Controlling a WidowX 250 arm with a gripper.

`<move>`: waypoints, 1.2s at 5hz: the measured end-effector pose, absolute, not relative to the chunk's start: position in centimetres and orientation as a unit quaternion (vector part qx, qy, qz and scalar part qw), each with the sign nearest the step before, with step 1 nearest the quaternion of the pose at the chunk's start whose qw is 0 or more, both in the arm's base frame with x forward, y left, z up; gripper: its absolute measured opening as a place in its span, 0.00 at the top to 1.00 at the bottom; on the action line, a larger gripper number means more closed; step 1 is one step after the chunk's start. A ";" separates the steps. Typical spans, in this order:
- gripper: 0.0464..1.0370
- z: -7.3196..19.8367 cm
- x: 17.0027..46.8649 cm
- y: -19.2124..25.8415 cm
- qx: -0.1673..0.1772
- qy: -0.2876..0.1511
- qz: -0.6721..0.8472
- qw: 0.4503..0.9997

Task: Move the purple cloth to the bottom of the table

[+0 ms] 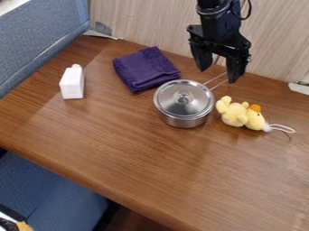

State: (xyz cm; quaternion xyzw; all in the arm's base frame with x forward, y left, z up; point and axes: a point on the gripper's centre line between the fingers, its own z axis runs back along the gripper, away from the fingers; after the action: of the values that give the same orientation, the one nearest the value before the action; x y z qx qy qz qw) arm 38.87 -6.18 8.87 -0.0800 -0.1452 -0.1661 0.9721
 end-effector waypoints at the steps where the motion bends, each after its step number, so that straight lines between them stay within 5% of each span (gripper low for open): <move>1: 0.04 7.6 38.8 -6.1 -0.081 -0.129 -0.165 0.975; 4: 0.04 8.5 41.9 -0.7 -0.031 -0.155 -0.099 0.982; 6: 0.04 8.8 45.3 6.8 0.000 -0.180 0.011 0.984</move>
State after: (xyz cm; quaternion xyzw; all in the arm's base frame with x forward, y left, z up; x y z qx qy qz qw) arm 45.31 6.76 8.76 -0.0001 -0.1796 0.0109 0.9837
